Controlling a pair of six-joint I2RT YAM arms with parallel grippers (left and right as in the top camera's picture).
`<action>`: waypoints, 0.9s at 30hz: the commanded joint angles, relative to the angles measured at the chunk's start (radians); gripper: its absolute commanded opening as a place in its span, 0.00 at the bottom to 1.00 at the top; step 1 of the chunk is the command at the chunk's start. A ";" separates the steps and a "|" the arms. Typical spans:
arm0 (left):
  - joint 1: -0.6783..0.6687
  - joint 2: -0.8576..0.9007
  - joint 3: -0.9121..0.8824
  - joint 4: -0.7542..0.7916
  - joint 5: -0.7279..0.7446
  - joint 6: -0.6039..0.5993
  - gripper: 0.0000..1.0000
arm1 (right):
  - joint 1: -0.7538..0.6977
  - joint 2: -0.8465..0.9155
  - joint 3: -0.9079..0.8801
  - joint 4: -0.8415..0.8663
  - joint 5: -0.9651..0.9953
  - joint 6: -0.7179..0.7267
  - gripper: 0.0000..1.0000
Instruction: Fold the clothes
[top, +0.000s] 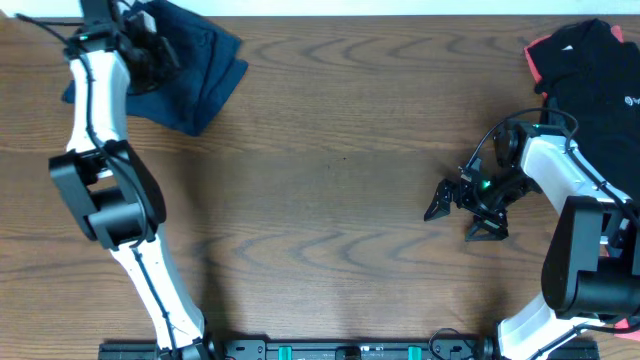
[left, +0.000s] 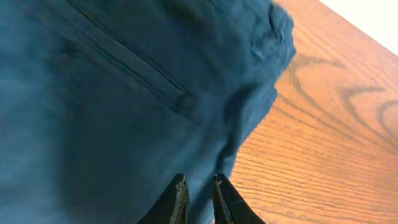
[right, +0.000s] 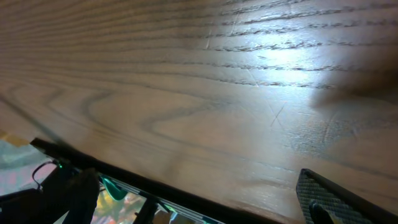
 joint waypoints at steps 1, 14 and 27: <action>-0.007 0.031 -0.006 0.003 0.010 0.024 0.17 | 0.006 -0.003 0.003 0.000 -0.004 -0.013 0.99; 0.008 0.161 -0.006 0.097 0.011 0.035 0.36 | 0.006 -0.003 0.003 -0.002 -0.005 -0.013 0.99; 0.008 -0.052 0.003 0.126 0.101 0.018 0.59 | 0.005 -0.003 0.003 0.002 -0.076 -0.013 0.99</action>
